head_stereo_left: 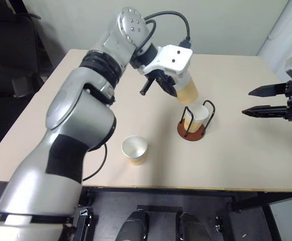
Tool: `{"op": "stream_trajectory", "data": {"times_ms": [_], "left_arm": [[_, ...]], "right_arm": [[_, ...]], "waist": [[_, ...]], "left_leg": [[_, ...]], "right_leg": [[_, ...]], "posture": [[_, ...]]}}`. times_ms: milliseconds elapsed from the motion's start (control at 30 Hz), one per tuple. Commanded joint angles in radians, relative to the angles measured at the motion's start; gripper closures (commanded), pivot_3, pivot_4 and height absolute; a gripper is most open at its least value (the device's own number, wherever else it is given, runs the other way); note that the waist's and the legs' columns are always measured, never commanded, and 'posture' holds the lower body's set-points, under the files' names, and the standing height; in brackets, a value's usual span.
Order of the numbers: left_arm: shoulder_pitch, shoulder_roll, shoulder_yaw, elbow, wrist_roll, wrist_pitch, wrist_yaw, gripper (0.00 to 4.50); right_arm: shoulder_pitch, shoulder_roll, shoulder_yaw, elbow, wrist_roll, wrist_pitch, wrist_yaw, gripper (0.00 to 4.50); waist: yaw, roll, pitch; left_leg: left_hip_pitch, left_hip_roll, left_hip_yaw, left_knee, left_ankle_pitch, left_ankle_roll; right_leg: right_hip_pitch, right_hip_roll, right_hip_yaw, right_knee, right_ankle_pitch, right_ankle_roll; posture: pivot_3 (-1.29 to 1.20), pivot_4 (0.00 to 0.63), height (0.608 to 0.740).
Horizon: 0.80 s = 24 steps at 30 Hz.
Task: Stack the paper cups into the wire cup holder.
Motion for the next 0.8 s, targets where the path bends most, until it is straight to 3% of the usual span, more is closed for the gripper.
{"op": "stream_trajectory", "data": {"times_ms": [33, 500, 800], "left_arm": [[-0.024, -0.007, -0.016, -0.03, -0.035, 0.0, -0.03, 4.47], [-0.015, -0.071, 0.041, 0.006, 0.04, -0.049, -0.03, 4.47], [-0.003, -0.095, 0.117, 0.031, 0.186, -0.103, -0.03, 4.47]], "right_arm": [[-0.007, -0.032, -0.057, -0.024, 0.015, 0.001, 0.0, 0.74], [-0.005, -0.034, -0.064, -0.042, 0.024, 0.014, -0.006, 0.74], [0.019, -0.038, -0.088, -0.064, 0.036, 0.028, -0.018, 0.74]], "waist": [[0.0, 0.0, 0.0], [0.004, 0.0, 0.0], [0.004, 0.0, 0.0]], "left_leg": [[0.0, 0.001, -0.001, 0.001, 0.0, 0.0], [0.0, 0.0, -0.001, 0.01, -0.003, 0.004], [0.0, 0.0, -0.001, 0.011, -0.003, 0.004]], "right_leg": [[0.0, -0.001, 0.001, 0.0, 0.0, 0.0], [0.005, -0.001, 0.001, 0.0, -0.002, 0.001], [0.005, -0.001, 0.002, 0.0, -0.003, 0.001]], "posture": [[0.0, 0.15, 0.74], [0.0, 0.15, 0.74], [0.0, 0.15, 0.74]]}}
